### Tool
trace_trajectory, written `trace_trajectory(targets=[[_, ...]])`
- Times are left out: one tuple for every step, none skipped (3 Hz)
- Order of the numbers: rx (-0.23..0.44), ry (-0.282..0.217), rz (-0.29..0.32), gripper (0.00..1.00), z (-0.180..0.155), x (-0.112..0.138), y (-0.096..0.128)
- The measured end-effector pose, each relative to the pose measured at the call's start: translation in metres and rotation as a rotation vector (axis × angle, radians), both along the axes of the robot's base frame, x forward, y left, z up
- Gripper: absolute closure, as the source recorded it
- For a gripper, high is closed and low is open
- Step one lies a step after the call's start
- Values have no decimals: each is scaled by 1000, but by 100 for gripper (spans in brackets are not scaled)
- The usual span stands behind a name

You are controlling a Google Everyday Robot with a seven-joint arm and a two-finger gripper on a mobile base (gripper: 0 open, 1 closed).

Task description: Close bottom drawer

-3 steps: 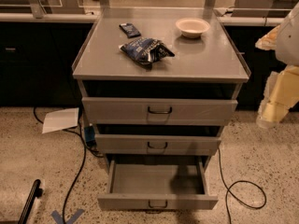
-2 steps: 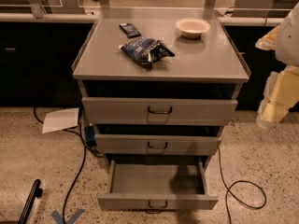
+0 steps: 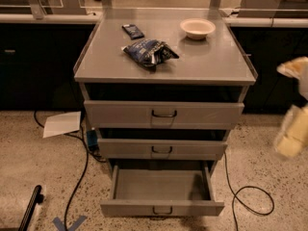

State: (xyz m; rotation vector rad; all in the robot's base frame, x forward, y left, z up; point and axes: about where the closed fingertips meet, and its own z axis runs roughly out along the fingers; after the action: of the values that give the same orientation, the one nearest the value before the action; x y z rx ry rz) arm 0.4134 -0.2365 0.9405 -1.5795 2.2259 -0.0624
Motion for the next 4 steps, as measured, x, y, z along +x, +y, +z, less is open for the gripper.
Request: trace_trajectory(targets=[[129,45,-118,0,-85,-23,-30],[243,71,-209,0,-171,-3,-44],[257,25,-235,19,-183,17,-50],[256,24,-234,42,-182,17,-50]])
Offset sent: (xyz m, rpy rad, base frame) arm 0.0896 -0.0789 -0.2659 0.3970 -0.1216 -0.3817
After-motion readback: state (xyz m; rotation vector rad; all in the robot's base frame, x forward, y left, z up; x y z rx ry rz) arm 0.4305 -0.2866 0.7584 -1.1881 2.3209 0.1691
